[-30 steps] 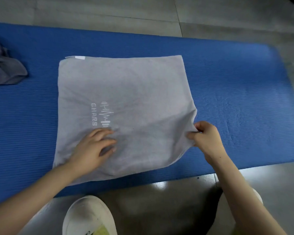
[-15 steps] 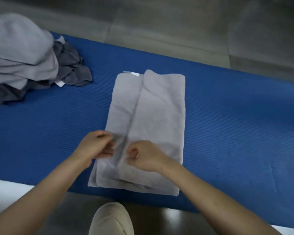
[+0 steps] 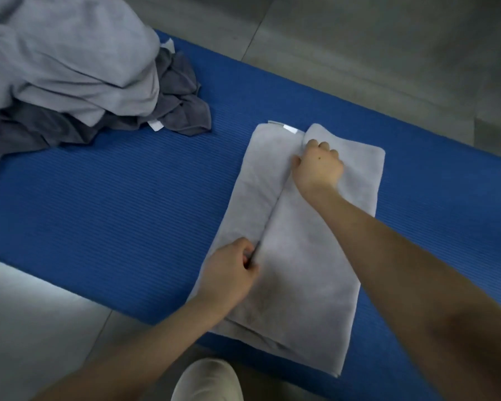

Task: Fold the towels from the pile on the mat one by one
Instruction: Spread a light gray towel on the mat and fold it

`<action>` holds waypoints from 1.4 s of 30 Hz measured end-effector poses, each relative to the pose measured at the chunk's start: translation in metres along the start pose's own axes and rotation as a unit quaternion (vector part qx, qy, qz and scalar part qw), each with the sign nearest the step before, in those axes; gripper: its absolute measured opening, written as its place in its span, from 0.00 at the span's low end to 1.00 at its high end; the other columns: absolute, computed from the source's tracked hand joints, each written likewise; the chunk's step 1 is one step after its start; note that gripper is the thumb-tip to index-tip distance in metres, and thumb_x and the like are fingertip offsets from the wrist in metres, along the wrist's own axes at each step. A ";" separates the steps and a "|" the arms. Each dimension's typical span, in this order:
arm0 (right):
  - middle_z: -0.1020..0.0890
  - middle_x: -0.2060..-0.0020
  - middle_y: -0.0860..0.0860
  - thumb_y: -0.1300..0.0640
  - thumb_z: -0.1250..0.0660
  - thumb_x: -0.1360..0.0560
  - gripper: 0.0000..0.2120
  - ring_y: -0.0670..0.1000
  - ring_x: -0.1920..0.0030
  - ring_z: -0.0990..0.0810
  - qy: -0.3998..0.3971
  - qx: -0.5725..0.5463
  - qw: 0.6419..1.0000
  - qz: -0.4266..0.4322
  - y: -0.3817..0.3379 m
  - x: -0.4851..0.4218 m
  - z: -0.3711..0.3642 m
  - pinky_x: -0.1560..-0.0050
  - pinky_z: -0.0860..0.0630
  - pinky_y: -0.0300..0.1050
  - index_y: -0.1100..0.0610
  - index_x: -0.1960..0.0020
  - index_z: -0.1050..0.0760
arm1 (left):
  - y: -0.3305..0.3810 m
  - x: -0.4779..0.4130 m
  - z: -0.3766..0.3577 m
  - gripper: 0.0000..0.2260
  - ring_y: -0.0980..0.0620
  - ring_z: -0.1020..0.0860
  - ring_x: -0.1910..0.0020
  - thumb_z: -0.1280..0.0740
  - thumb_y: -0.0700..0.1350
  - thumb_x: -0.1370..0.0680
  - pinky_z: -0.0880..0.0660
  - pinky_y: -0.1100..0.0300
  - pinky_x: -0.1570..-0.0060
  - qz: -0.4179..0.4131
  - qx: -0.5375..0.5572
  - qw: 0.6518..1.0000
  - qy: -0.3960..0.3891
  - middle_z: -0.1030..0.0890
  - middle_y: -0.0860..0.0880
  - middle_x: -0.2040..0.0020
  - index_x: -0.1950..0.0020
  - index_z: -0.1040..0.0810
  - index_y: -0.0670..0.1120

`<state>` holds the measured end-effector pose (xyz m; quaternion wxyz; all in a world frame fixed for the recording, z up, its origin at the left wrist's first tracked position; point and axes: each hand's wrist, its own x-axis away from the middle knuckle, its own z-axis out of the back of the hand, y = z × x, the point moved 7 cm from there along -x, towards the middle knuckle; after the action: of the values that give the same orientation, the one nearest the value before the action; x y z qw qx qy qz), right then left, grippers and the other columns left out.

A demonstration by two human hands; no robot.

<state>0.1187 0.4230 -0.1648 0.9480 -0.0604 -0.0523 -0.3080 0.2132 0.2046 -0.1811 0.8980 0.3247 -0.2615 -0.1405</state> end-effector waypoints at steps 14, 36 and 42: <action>0.19 0.48 0.52 0.60 0.42 0.24 0.12 0.53 0.47 0.22 0.098 -0.210 0.972 -0.035 -0.021 -0.008 0.042 0.56 0.35 0.39 0.57 0.45 0.23 | -0.034 0.023 0.037 0.13 0.63 0.24 0.59 0.29 0.42 0.28 0.31 0.71 0.61 0.127 0.117 0.985 0.010 0.20 0.57 0.58 0.48 0.27 0.55; 0.22 0.55 0.55 0.60 0.37 0.28 0.23 0.57 0.56 0.23 0.065 -0.153 0.979 -0.121 0.110 -0.004 -0.007 0.60 0.31 0.47 0.55 0.33 0.35 | -0.052 0.019 0.044 0.07 0.54 0.28 0.65 0.35 0.46 0.25 0.32 0.59 0.67 0.109 -0.097 0.989 0.022 0.25 0.53 0.62 0.50 0.30 0.46; 0.23 0.61 0.51 0.59 0.36 0.29 0.23 0.54 0.63 0.27 0.163 -0.189 0.939 -0.235 0.178 0.048 0.002 0.57 0.29 0.48 0.51 0.34 0.33 | -0.027 -0.038 0.072 0.09 0.47 0.23 0.55 0.34 0.43 0.26 0.28 0.55 0.59 0.012 -0.157 0.986 0.063 0.21 0.48 0.52 0.46 0.26 0.47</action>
<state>0.2621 0.5386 -0.1705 0.8152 -0.1737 0.1500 -0.5318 0.1398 0.1639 -0.1661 0.9541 0.1845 -0.1835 -0.1481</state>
